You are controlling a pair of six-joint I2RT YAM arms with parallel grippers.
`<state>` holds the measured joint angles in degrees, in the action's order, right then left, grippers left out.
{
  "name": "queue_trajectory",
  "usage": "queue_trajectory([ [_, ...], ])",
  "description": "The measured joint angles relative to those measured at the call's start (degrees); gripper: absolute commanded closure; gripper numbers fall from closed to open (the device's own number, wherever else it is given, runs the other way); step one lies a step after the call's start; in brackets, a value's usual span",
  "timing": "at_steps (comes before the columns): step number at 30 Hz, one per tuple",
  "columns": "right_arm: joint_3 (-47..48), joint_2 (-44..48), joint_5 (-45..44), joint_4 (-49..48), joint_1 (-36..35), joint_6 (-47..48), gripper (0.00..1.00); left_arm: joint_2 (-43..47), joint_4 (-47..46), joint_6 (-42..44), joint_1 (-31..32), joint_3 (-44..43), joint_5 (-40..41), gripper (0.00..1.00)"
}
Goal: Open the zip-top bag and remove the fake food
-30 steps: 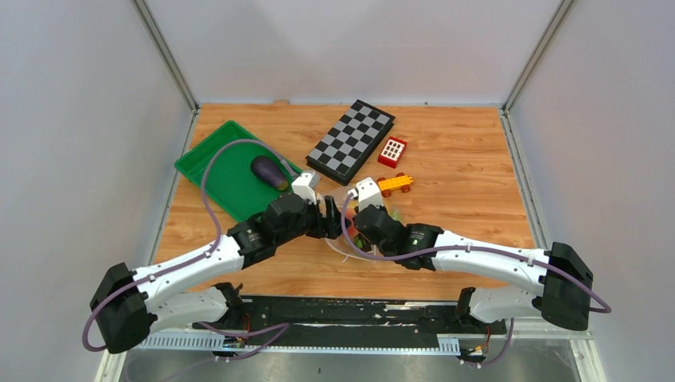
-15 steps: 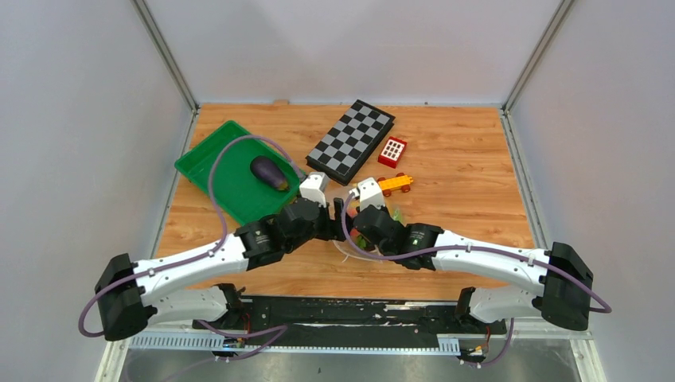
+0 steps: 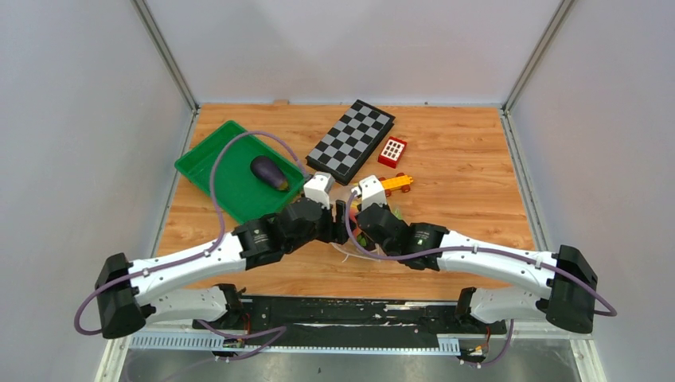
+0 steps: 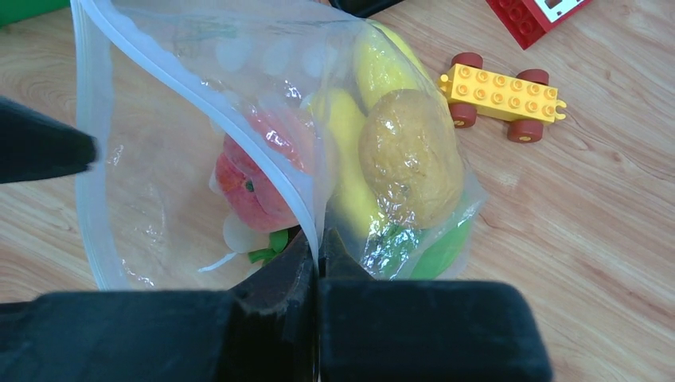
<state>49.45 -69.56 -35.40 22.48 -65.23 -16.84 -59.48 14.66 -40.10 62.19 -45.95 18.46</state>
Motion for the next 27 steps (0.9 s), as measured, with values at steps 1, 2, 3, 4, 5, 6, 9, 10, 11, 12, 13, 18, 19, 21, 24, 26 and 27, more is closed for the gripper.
queue_trajectory([
  [1,0.1,0.0,0.0,0.0,0.0,0.0,1.0,-1.3,-0.8,0.4,0.0,-0.3,-0.4,0.25],
  [2,0.3,0.0,0.0,0.2,0.0,0.0,1.0,-3.4,-1.9,0.9,0.0,-0.9,-0.8,0.25],
  [3,0.5,0.0,0.0,0.4,0.0,0.0,1.0,-5.0,-2.9,1.3,0.0,-1.2,-1.0,0.25],
  [4,0.6,0.0,-0.2,0.7,0.0,-0.2,1.0,-6.3,-3.7,1.5,0.0,-1.5,-1.1,0.26],
  [5,0.6,0.1,-0.2,0.9,0.1,-0.1,1.0,-7.6,-4.5,2.0,0.0,-1.6,-1.0,0.26],
  [6,0.6,0.2,0.0,0.8,0.1,-0.2,1.0,-9.1,-5.6,2.3,0.0,-1.7,-0.8,0.26],
  [9,0.6,0.2,-0.6,2.3,0.6,-0.7,1.0,-11.3,-7.8,3.0,0.0,-1.7,1.1,0.24],
  [10,0.6,0.2,-0.8,2.5,0.9,-0.8,1.0,-11.8,-8.7,3.2,0.1,-1.7,2.3,0.23],
  [11,0.6,0.2,-0.9,2.6,1.0,-1.0,1.0,-12.2,-10.0,3.3,0.1,-1.5,3.4,0.22],
  [12,0.6,0.2,-1.0,2.6,1.2,-1.2,1.0,-12.3,-10.8,3.5,0.2,-1.3,4.2,0.21],
  [13,0.6,0.2,-1.0,2.7,1.3,-1.4,0.99,-12.6,-12.2,3.5,0.2,-0.8,5.1,0.2],
  [18,0.6,0.2,-1.2,4.1,2.1,-2.2,0.99,-14.4,-16.2,2.8,0.5,0.3,8.6,0.17],
  [19,0.6,0.3,-1.2,4.3,2.1,-2.4,0.99,-14.8,-16.7,2.4,0.3,0.5,9.0,0.17],
  [21,0.6,0.6,0.1,3.4,1.7,-2.2,0.99,-15.9,-17.8,1.4,-0.2,1.5,9.9,0.17],
  [24,0.6,1.6,2.1,1.5,0.1,-2.2,1.0,-17.5,-17.5,-0.4,-0.9,3.3,10.4,0.17],
  [26,0.5,2.4,2.5,0.8,-0.1,-2.2,1.0,-17.6,-17.0,-1.6,-1.1,4.5,10.7,0.16],
  [27,0.5,2.7,2.5,0.5,0.0,-2.3,1.0,-17.6,-17.1,-2.2,-1.1,5.1,10.8,0.15],
])
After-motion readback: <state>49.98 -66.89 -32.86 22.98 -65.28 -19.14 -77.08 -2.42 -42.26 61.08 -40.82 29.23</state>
